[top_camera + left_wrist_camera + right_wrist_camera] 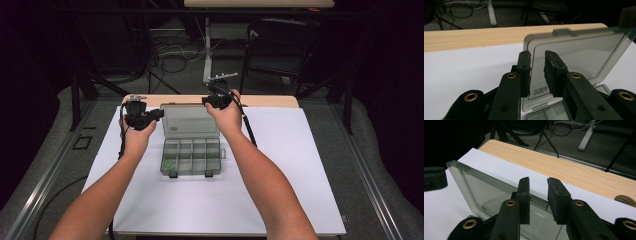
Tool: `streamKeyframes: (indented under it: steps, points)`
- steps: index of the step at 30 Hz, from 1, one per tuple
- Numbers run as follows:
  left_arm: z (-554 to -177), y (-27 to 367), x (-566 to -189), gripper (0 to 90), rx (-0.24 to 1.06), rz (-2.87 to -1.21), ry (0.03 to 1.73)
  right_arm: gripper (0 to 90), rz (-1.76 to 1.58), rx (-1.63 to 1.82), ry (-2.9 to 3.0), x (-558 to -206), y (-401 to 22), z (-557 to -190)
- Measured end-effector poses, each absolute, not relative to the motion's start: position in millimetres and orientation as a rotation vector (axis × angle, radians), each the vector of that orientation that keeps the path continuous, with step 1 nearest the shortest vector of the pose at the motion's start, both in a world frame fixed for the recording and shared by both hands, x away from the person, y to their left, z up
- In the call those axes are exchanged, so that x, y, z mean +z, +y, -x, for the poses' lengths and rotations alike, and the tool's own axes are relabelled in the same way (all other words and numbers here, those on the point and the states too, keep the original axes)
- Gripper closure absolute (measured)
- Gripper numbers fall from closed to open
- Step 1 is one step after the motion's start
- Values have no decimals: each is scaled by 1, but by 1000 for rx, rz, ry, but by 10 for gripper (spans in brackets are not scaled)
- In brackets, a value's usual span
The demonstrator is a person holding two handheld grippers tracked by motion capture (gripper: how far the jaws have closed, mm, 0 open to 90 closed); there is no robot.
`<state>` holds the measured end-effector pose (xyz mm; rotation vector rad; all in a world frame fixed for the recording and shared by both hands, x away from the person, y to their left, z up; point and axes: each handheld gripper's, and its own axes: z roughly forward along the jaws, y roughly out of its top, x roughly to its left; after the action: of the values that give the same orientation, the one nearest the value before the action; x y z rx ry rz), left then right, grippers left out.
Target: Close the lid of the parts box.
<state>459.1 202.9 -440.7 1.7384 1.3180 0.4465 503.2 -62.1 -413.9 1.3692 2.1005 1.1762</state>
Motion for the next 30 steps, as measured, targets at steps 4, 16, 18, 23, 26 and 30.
streamKeyframes:
  steps: [4,16,18,23,26,30]
  points:
    - [-462,200,-427,745,432,-1737,1320,719,-1358,1181,2098,-414,-63,-500]
    - [-455,181,-412,835,405,-1792,1276,719,-1341,1209,2093,-413,-65,-489]
    - [-453,176,-414,850,393,-1799,1262,719,-1341,1207,2094,-413,-65,-487]
    - [-448,162,-416,868,366,-1814,1228,719,-1330,1212,2099,-412,-65,-482]
    - [-447,157,-414,877,360,-1831,1208,719,-1321,1213,2102,-412,-66,-479]
    - [-448,151,-410,894,360,-1820,1199,720,-1315,1221,2107,-411,-66,-476]
